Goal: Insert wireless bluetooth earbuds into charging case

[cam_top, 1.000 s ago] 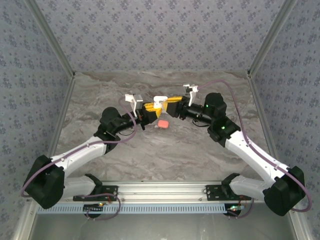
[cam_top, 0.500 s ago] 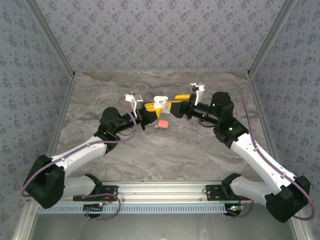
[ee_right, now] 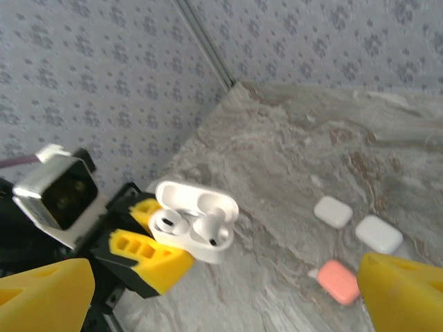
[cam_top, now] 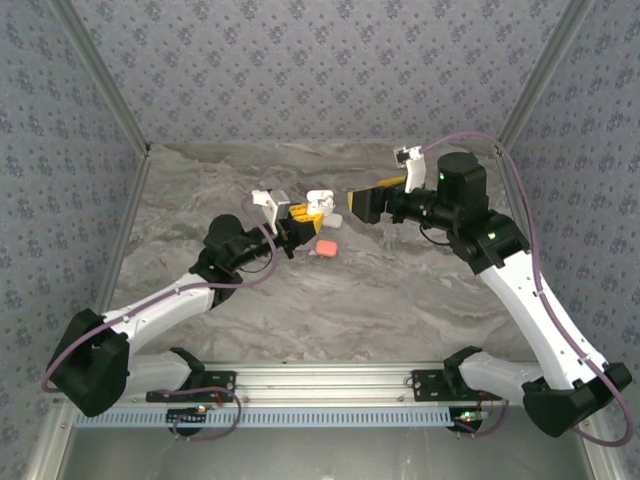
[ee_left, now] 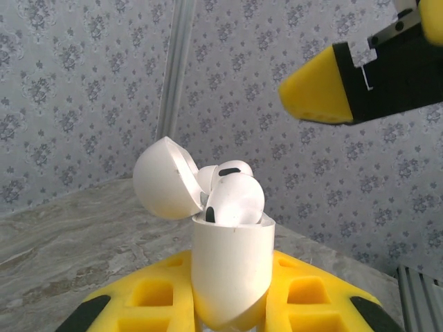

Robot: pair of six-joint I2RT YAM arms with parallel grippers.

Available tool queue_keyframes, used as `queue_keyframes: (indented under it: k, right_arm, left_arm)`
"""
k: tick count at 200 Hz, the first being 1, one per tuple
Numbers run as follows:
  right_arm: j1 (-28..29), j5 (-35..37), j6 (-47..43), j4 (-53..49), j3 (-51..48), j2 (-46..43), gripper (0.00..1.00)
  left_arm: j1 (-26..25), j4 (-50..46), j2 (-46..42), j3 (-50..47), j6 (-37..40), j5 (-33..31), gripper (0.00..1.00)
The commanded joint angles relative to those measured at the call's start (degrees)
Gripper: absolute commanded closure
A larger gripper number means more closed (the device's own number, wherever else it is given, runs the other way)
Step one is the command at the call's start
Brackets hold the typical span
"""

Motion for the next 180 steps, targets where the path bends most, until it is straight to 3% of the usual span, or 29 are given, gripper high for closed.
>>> queue_keyframes:
  k: [1,65,180]
  right_arm:
    - [1.6,2.0,-1.0,-5.9,2.8,2.5,0.00]
    - [5.5,3.9,-0.6,-5.8,7.4,9.0,0.00]
    - [5.7,5.8,0.8,-5.3,8.6,12.3,0.00]
  left_arm:
    - [-0.3,1.6,-1.0,2.7,1.9,-1.1,1.00]
    - [-0.5,1.6,-1.0,2.9,1.8,0.1,1.00]
    - [-0.7,2.7,-0.1,3.0,1.0,0.8,1.00]
